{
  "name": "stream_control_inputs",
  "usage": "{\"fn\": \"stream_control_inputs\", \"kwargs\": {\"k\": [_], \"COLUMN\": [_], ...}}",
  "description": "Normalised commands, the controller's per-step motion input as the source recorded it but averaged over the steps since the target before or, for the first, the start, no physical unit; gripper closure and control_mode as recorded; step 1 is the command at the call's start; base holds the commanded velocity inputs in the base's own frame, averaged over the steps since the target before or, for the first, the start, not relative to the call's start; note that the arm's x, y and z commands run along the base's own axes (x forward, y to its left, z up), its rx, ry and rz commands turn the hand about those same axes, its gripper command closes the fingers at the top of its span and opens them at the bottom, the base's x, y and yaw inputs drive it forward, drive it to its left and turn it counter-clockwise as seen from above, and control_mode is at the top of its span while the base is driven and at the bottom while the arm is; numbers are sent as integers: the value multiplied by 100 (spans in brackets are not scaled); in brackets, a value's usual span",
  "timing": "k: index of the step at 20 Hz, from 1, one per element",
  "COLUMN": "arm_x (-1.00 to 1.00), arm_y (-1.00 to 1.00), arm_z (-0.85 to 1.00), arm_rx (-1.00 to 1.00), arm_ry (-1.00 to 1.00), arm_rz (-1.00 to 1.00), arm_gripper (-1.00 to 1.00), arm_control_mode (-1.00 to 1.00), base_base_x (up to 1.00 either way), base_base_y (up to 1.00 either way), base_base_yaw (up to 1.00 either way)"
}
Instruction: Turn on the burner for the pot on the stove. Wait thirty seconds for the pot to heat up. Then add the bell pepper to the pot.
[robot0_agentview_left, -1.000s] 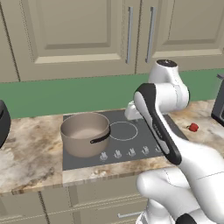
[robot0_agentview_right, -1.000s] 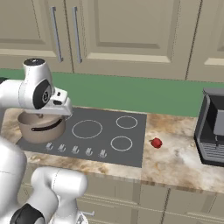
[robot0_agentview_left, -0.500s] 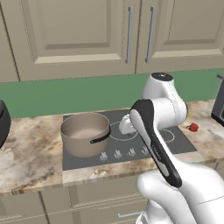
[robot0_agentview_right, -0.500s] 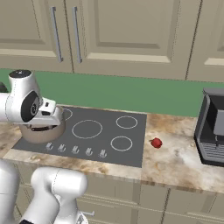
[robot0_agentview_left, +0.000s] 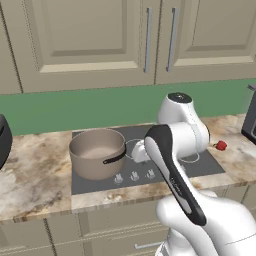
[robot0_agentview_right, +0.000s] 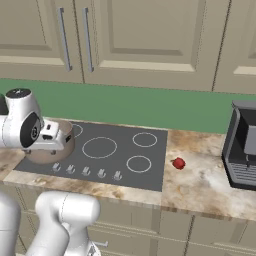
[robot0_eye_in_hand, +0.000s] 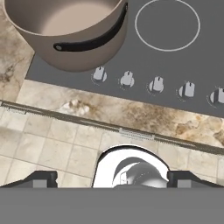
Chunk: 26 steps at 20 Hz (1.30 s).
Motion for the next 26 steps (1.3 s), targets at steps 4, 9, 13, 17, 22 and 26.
{"fn": "stream_control_inputs", "kwargs": {"k": [4,9,13,17,22,26], "arm_x": [0,1,5,2,5,11], "arm_y": [2,1,0,0,0,0], "arm_z": [-5,-17,-21,-26,-29,-28], "arm_rx": [0,-1,0,0,0,0], "arm_ry": [0,0,0,-2,-9,-13], "arm_rz": [0,0,0,0,0,0], "arm_gripper": [-100,-100,-100,-100,-100,-100], "arm_control_mode": [-100,-100,-100,-100,-100,-100], "base_base_x": [0,0,0,0,0,0], "base_base_y": [0,0,0,0,0,0], "base_base_yaw": [0,0,0,0,0,0]}}
